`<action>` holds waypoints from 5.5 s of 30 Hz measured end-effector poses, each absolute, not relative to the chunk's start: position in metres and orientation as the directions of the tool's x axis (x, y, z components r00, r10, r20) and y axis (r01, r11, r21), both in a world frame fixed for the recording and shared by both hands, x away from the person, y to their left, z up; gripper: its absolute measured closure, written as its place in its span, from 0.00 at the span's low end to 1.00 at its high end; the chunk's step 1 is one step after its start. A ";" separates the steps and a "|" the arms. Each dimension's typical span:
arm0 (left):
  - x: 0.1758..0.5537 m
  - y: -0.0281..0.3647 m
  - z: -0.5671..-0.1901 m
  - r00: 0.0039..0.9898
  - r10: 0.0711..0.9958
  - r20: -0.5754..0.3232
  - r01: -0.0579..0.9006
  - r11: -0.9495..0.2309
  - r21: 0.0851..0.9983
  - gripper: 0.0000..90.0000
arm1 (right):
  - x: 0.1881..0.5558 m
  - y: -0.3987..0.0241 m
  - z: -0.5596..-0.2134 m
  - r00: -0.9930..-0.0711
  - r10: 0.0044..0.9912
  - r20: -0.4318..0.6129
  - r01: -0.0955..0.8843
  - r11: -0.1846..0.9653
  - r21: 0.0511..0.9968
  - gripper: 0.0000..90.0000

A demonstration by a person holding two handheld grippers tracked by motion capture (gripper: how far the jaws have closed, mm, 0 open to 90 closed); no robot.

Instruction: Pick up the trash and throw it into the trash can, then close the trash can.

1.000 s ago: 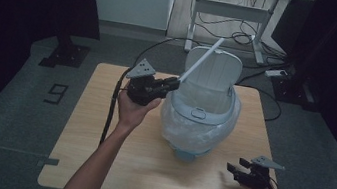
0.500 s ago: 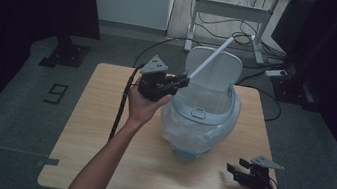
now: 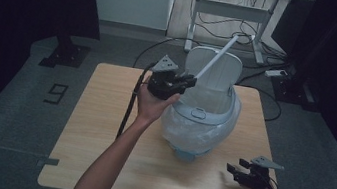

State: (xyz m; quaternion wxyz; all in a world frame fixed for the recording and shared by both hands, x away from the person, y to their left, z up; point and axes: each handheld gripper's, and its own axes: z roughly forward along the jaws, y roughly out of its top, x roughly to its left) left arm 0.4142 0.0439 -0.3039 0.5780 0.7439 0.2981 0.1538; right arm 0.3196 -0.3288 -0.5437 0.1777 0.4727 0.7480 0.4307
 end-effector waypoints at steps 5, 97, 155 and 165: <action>0.419 0.039 -0.307 0.771 0.626 -0.113 0.276 -0.169 0.946 0.88 | 0.320 -0.329 -0.544 -0.491 0.860 0.138 0.555 0.187 0.811 0.38; 0.347 0.168 -0.488 0.668 0.731 -0.140 0.486 -0.287 0.825 0.37 | 0.333 -0.328 -0.452 -0.515 0.850 0.113 0.424 0.138 0.895 0.36; 0.349 0.172 -0.496 0.670 0.713 -0.205 0.537 -0.275 0.798 0.33 | 0.421 -0.289 -0.329 -0.619 0.774 0.133 0.344 0.115 0.932 0.36; 0.349 0.172 -0.498 0.670 0.711 -0.213 0.554 -0.287 0.782 0.34 | 0.448 -0.287 -0.325 -0.613 0.775 0.156 0.363 0.101 0.926 0.33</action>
